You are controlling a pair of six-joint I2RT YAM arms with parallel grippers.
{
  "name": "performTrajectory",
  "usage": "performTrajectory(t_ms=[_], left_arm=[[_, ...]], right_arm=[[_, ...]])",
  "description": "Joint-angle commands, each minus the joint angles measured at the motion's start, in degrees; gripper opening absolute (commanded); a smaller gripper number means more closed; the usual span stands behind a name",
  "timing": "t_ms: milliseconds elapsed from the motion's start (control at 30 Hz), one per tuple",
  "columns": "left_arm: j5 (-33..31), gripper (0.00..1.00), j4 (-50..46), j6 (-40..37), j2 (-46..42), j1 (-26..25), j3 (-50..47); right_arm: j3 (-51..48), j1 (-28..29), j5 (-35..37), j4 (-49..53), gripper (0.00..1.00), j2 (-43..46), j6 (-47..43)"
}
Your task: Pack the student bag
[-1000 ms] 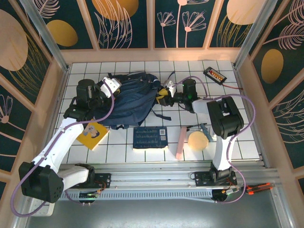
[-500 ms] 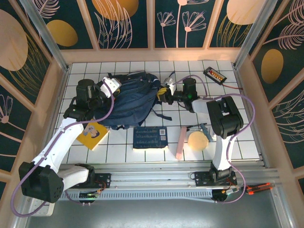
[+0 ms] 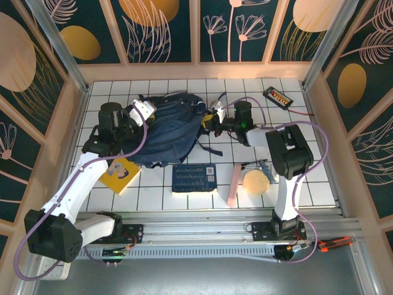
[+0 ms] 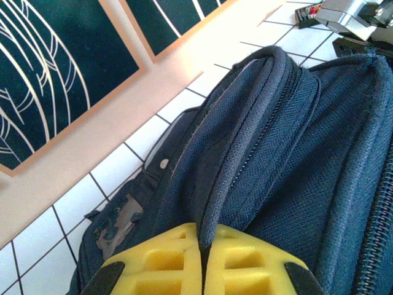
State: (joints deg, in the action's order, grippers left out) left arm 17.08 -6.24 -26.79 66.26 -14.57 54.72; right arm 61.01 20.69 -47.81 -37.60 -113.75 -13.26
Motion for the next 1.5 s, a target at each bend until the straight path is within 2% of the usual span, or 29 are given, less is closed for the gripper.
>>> performTrajectory(t_ms=[0,167,333,533,767,1033,1267,1467], left_arm=[[-0.24,0.0,9.19,0.73,-2.19,0.2,-0.04],[-5.38,0.0,8.35,-1.27,-2.29,0.07,-0.79],[-12.26,0.0,8.69,-2.56,-1.94,-0.76,-1.53],[-19.23,0.0,7.54,-2.23,2.52,-7.35,-0.3],[-19.54,0.0,11.87,1.14,4.53,-10.77,-0.49],[-24.86,0.0,10.93,3.21,6.93,-13.37,0.66],[-31.36,0.0,11.67,3.28,11.56,-18.36,3.41],[-32.86,0.0,9.89,8.39,14.61,-18.82,7.12]], right_arm=[[-1.05,0.45,2.4,-0.65,0.0,2.18,0.35],[-1.33,0.58,4.66,9.13,0.0,6.22,-3.28],[1.44,0.99,4.88,27.48,0.0,9.17,-11.56],[6.07,3.8,5.46,45.21,0.0,10.42,-20.25],[13.24,4.15,8.34,56.07,0.0,9.57,-13.57],[19.99,6.8,7.38,71.58,0.0,9.09,-13.73],[25.14,9.94,8.16,78.59,0.0,7.64,-11.75],[26.03,11.35,5.95,79.09,0.0,8.9,-3.4]])
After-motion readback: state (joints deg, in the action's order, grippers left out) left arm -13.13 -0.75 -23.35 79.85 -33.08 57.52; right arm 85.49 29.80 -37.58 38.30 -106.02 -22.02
